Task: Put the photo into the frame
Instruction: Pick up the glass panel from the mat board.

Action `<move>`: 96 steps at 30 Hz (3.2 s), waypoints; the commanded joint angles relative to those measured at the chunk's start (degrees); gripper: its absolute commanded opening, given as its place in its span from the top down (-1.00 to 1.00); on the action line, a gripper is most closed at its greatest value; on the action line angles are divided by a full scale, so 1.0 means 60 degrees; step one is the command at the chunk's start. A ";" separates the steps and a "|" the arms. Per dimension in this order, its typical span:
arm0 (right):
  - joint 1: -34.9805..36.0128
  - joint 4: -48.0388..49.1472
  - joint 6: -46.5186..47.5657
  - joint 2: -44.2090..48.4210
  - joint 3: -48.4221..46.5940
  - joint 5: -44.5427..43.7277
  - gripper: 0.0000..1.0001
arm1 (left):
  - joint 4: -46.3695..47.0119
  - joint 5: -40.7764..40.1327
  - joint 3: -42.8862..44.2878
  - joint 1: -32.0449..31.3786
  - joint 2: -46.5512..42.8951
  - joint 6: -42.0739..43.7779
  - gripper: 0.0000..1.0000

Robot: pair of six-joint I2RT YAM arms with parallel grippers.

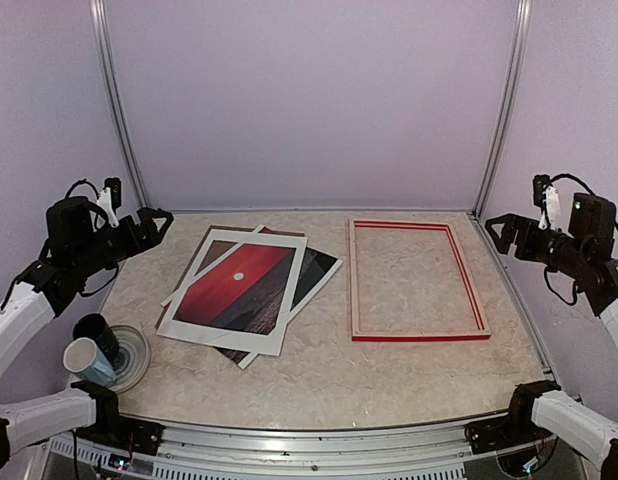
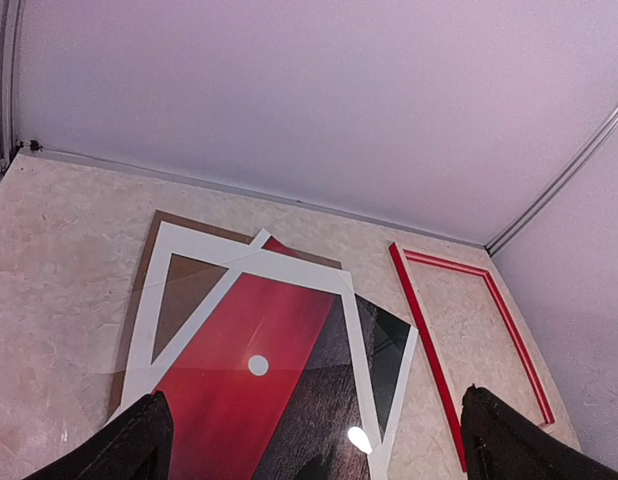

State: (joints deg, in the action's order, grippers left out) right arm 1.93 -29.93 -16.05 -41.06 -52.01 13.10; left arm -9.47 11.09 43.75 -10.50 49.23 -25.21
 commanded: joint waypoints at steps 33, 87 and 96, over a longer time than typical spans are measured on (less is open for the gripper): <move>0.2195 0.2633 -0.4140 -0.1701 0.1983 -0.0225 -0.98 | 0.2132 -0.1675 -0.1121 -0.3844 0.2088 -0.2018 -0.98; 0.7401 0.3965 -0.6936 -1.1882 -0.3858 -0.0109 -0.97 | 0.5716 -0.0535 -0.1894 -0.5076 0.6341 -0.2213 -0.98; 0.7397 0.4118 -0.7622 -1.2331 -0.4106 -0.0274 -0.98 | 0.5995 -0.0308 -0.2042 -0.5076 0.6732 -0.2112 -0.97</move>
State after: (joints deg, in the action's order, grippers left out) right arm 45.60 -4.86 -59.22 -113.38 -74.65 12.84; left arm 23.86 8.08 32.62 -40.60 89.03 -39.03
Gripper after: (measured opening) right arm 0.992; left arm 0.986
